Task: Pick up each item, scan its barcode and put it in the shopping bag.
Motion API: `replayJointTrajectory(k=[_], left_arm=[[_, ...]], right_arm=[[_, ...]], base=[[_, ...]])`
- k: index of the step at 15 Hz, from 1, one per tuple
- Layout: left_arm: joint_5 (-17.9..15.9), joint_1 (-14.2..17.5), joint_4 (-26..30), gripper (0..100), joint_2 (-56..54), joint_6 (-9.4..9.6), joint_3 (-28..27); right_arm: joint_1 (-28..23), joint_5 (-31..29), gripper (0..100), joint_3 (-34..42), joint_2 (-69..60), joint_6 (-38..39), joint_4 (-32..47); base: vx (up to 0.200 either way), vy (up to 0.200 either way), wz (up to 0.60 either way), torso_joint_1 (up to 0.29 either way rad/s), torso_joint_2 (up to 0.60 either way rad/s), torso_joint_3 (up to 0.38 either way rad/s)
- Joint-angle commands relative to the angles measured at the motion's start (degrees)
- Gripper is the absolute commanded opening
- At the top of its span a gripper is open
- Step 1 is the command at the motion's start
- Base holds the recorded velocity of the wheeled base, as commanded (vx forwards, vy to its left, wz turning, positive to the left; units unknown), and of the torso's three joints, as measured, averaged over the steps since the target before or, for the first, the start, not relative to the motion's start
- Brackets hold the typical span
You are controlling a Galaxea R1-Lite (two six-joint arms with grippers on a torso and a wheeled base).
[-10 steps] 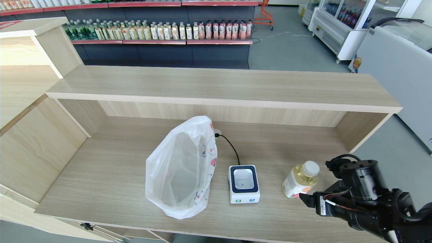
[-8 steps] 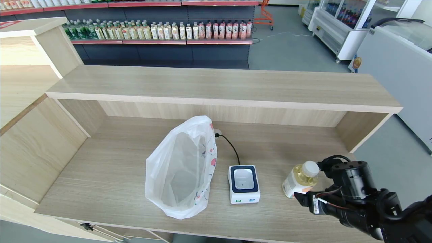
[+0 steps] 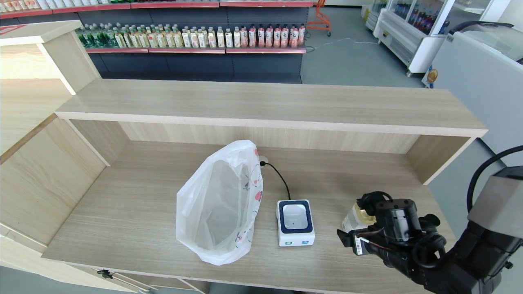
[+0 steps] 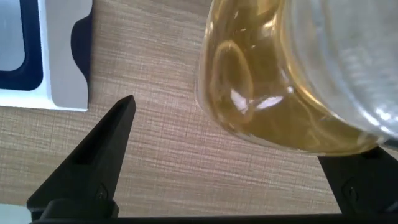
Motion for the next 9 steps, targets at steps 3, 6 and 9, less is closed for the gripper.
replayJointTrajectory(k=[3,6,9], left_arm=[[0.0,0.0,0.0,100,0.0,0.00,0.0],[0.0,0.0,0.0,100,0.0,0.00,0.0],[0.0,0.0,0.0,100,0.0,0.00,0.0]], right_arm=[[1.4,0.1,100,-2.0,2.7,-3.2,-2.1],[1.4,0.1,100,-2.2,4.8,-8.2,-7.1],[1.4,0.1,100,-3.0,6.0,-9.7,-8.5]], base=[[0.000,0.000,0.00,0.000,0.00,0.000],[0.000,0.000,0.00,0.000,0.00,0.000],[0.000,0.000,0.00,0.000,0.00,0.000]])
